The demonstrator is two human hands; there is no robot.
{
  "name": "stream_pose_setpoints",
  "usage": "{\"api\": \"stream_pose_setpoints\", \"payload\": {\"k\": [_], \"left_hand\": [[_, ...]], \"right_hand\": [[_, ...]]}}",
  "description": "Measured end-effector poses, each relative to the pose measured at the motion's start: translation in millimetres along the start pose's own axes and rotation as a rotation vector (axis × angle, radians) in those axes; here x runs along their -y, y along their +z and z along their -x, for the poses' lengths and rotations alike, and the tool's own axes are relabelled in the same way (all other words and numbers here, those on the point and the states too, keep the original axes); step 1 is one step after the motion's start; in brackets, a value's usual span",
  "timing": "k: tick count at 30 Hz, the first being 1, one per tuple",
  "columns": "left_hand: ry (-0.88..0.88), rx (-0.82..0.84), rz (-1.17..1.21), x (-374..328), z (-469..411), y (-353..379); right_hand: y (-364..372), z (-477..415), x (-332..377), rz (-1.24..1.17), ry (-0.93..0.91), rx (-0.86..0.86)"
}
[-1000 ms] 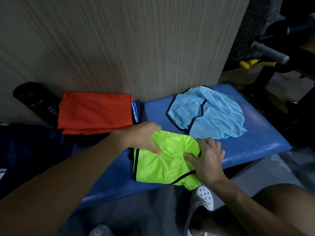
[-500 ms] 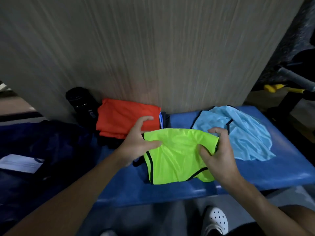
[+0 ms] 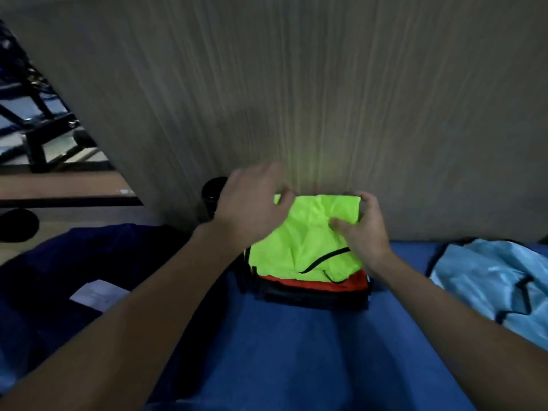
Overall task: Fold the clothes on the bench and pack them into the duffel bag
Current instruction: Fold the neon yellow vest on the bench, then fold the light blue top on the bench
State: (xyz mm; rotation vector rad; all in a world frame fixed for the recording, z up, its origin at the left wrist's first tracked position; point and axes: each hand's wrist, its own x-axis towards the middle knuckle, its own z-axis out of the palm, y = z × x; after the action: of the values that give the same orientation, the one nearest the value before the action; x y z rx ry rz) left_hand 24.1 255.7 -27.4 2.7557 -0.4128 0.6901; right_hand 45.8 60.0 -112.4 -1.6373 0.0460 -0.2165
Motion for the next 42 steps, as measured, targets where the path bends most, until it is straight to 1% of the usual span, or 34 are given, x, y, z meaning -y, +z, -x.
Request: {"api": "stream_pose_setpoints", "payload": {"k": [1, 2, 3, 4, 5, 6, 7, 8, 9, 10, 12, 14, 17, 22, 24, 27, 29, 32, 34, 39, 42], "left_hand": [[0.071, 0.074, -0.056, -0.3, 4.7, 8.7], [0.102, 0.174, -0.096, 0.9, 9.2, 18.7], [0.113, 0.269, -0.139, 4.5, 13.9, 29.3], [0.121, 0.331, -0.179, 10.3, 18.8, 39.4], [0.128, 0.357, -0.203, 16.3, 23.4, 47.3], [0.128, 0.368, -0.214, 22.1, 27.6, 53.9], [0.127, 0.373, -0.217, 25.8, 31.4, 58.5], [0.128, 0.379, -0.223, 28.1, 34.1, 61.9], [0.127, 0.383, -0.227, 29.9, 36.2, 65.2], [0.12, 0.389, -0.231, 31.5, 37.8, 68.4], [0.101, 0.4, -0.248, 34.9, 38.8, 73.2], [0.078, 0.433, -0.255, 39.9, 39.9, 77.1], [0.039, 0.481, -0.226, 49.8, 45.4, 84.0], [0.015, 0.517, -0.192, 52.5, 45.0, 83.3], [0.033, 0.464, -0.181, 47.3, 40.2, 75.8], [0.122, 0.286, -0.188, 25.5, 35.1, 64.7], [0.165, 0.255, -0.131, 3.2, 30.9, 64.8], [0.229, 0.23, -0.021, -41.9, 27.1, 77.6], [0.262, 0.268, 0.018, -76.4, 27.3, 92.2], [0.291, 0.448, 0.103, -161.7, 37.5, 137.9], [0.277, 0.559, 0.227, -204.2, 43.0, 163.6]], "right_hand": [[6.2, -3.8, -7.5, 0.023, 0.015, 0.007], [9.2, -7.0, -13.9, 0.056, 0.031, 0.014], [9.8, -9.3, -18.3, 0.085, 0.042, 0.015], [8.3, -11.6, -22.2, 0.142, 0.028, 0.008], [5.7, -13.4, -25.9, 0.256, -0.02, -0.011], [2.8, -13.5, -28.2, 0.437, -0.105, -0.031], [1.6, -10.7, -28.9, 0.642, -0.217, -0.039], [2.8, -5.3, -26.9, 0.808, -0.337, -0.009], [5.4, 0.4, -25.2, 0.914, -0.415, 0.086], [8.7, 6.1, -24.3, 0.979, -0.44, 0.212], [12.9, 14.3, -31.8, 1.079, -0.362, 0.424], [13.4, 16.5, -44.0, 1.141, -0.255, 0.511], [15.9, 17.9, -54.5, 1.18, -0.215, 0.54], [12.5, 20.3, -59.1, 1.182, -0.187, 0.532], [0.4, 26.5, -55.6, 1.166, -0.203, 0.518], [-29.4, 44.1, -50.6, 1.104, -0.241, 0.449], [-53.9, 57.6, -47.8, 1.068, -0.229, 0.393], [-95.3, 74.2, -47.2, 1.067, -0.158, 0.333], [-126.2, 83.3, -49.5, 1.088, -0.117, 0.261], [-205.9, 115.5, -70.1, 1.19, -0.163, -0.07], [-242.1, 132.6, -78.8, 1.269, -0.023, -0.171]]}}
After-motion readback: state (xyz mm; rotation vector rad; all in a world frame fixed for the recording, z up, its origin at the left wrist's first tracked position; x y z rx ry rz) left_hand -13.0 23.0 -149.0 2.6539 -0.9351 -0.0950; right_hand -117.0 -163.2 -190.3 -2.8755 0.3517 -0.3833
